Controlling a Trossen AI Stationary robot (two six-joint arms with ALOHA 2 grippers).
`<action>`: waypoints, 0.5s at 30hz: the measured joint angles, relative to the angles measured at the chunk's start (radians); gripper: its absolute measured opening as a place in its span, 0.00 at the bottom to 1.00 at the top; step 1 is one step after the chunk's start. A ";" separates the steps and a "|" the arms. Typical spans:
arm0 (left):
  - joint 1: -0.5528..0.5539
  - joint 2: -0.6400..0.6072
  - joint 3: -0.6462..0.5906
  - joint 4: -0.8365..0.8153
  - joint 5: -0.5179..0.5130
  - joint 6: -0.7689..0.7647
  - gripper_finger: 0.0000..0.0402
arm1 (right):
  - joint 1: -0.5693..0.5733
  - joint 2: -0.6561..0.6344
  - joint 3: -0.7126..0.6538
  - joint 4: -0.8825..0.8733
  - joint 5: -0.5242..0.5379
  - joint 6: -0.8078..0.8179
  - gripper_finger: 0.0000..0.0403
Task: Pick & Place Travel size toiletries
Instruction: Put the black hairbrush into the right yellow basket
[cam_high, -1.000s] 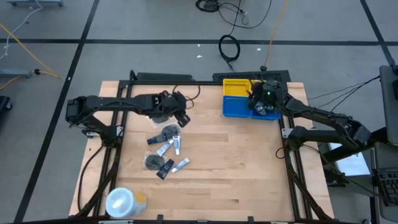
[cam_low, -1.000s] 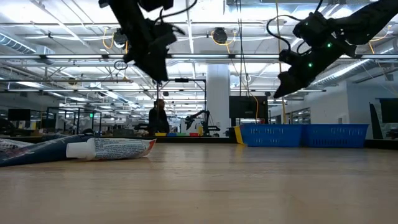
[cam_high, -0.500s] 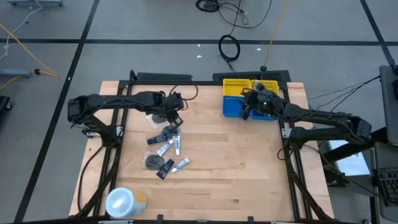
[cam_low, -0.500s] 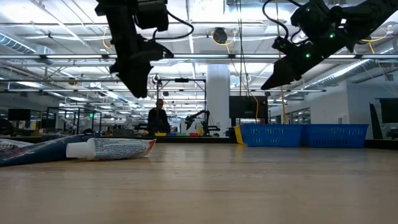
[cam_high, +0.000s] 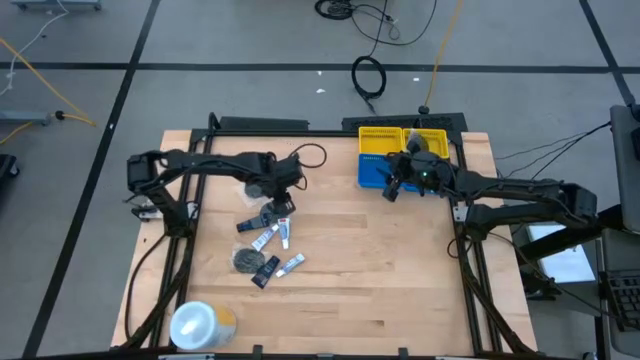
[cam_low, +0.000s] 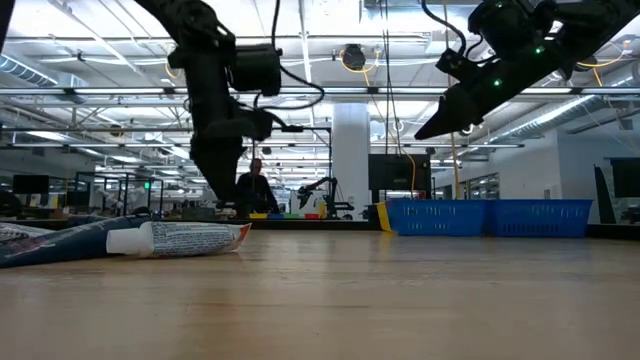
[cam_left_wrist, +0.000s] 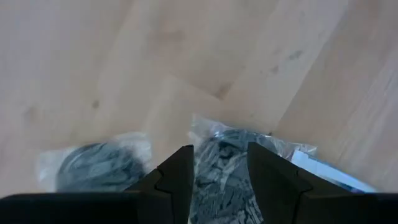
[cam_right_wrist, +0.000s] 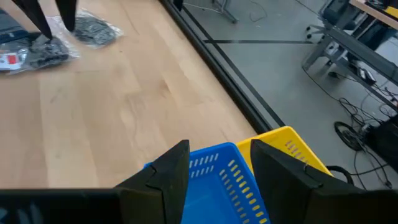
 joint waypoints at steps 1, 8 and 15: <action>0.004 0.015 0.000 0.001 0.008 0.022 0.37 | 0.005 0.000 0.000 0.000 0.000 0.001 0.40; 0.040 0.073 0.000 -0.004 0.029 0.110 0.37 | 0.032 0.000 0.000 0.000 0.000 0.001 0.40; 0.075 0.074 0.000 -0.007 0.175 0.202 0.37 | 0.046 0.000 0.000 0.000 0.000 0.001 0.40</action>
